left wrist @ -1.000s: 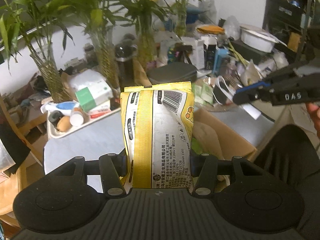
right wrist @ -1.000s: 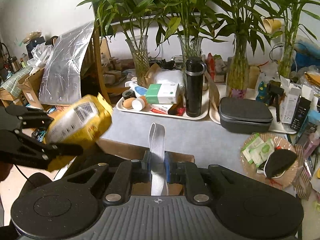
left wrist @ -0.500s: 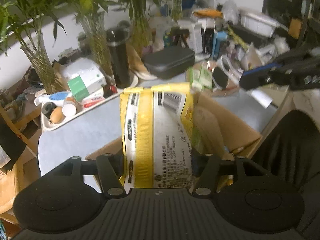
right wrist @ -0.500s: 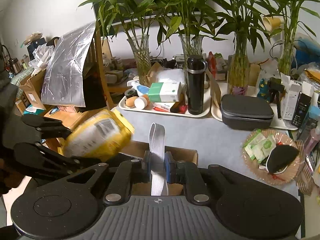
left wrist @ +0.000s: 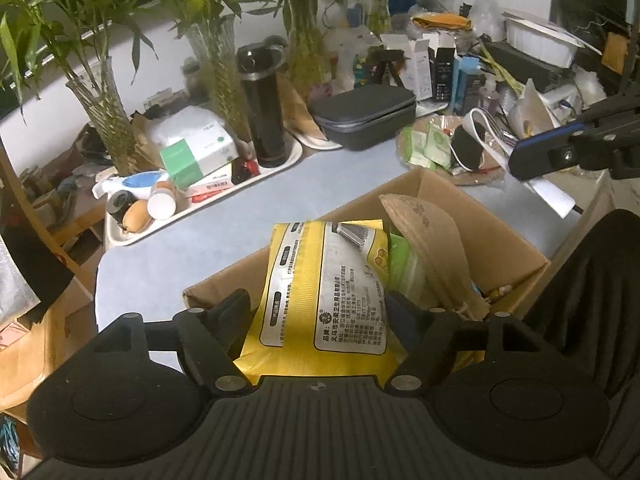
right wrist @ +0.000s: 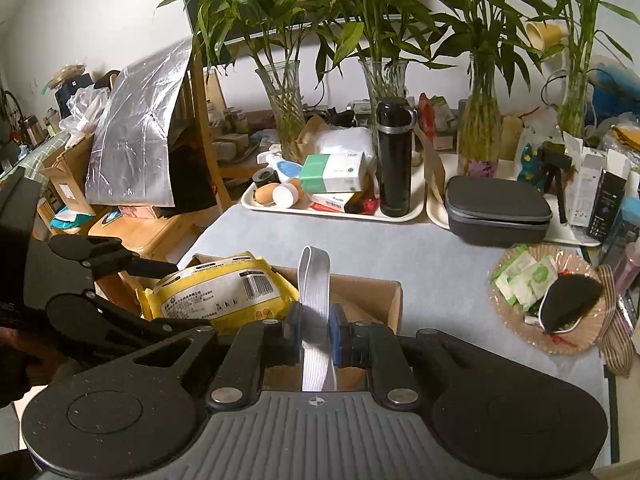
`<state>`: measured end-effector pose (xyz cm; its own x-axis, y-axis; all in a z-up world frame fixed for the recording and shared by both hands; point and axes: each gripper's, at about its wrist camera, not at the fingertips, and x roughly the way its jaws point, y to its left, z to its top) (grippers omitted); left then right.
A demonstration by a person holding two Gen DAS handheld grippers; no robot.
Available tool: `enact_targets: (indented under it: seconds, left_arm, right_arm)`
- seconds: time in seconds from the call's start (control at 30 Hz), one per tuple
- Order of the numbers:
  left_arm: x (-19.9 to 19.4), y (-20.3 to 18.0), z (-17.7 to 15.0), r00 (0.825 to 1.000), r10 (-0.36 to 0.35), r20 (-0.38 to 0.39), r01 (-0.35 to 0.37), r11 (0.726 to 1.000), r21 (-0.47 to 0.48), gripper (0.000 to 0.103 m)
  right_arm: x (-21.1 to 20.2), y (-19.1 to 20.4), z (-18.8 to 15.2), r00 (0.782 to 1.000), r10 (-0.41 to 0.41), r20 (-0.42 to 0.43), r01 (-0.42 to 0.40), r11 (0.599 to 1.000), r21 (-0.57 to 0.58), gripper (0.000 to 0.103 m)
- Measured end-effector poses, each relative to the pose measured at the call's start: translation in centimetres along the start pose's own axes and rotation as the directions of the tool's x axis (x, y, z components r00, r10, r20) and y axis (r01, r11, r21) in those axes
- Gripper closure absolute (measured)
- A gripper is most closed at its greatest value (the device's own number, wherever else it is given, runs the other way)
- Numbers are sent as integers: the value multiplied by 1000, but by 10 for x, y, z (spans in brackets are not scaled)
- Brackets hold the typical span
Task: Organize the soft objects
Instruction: 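Carry the yellow packet and white strap over the box and open both grippers, then withdraw both tools from the box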
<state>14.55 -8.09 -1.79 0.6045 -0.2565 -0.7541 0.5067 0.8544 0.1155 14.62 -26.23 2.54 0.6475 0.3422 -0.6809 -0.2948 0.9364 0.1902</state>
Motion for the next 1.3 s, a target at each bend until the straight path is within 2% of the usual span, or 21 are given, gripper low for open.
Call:
enact_targets:
  seconds: [0.17,0.53,0.67,0.87,1.0,1.03,1.07,1.1,1.13,1.17,1.3]
  left_arm:
    - [-8,1,-3,1000,8,28,-8,1000,-10,29]
    - [-48,25,-23,991,6,130,15,987,-160,29]
    - [-56,30,-32,990,18,137,10,980,-199,29]
    - [-62,35,-47,991,50,123,-19,970,-241,29]
    - [-64,38,-58,993,34,117,-1,961,-275,29]
    - [-65,39,-60,993,35,116,-1,960,-281,29]
    - [-66,39,-62,993,35,115,-1,958,-286,29]
    - [-66,39,-63,993,32,114,2,957,-290,29]
    - [-67,39,-65,993,30,114,5,956,-294,29]
    - [-67,40,-66,993,26,114,9,955,-298,29]
    - [-69,37,-69,993,20,115,16,952,-304,29]
  right_arm:
    - [3,0,0,1000,3,-5,-3,1000,5,87]
    - [7,1,-5,999,-3,-34,4,999,38,87]
    - [17,1,-5,997,-26,-69,33,995,97,87]
    - [44,-6,-6,984,-53,-168,94,964,248,87]
    - [59,-10,-9,978,-52,-204,115,943,311,85]
    - [62,-12,-10,976,-48,-213,118,936,331,81]
    - [65,-14,-12,975,-43,-218,118,932,344,62]
    - [66,-14,-12,976,-44,-214,116,934,339,49]
    - [64,-12,-13,979,-46,-199,111,939,326,29]
    - [62,-8,-14,982,-48,-181,103,946,309,19]
    - [54,-1,-15,986,-61,-154,100,959,265,7]
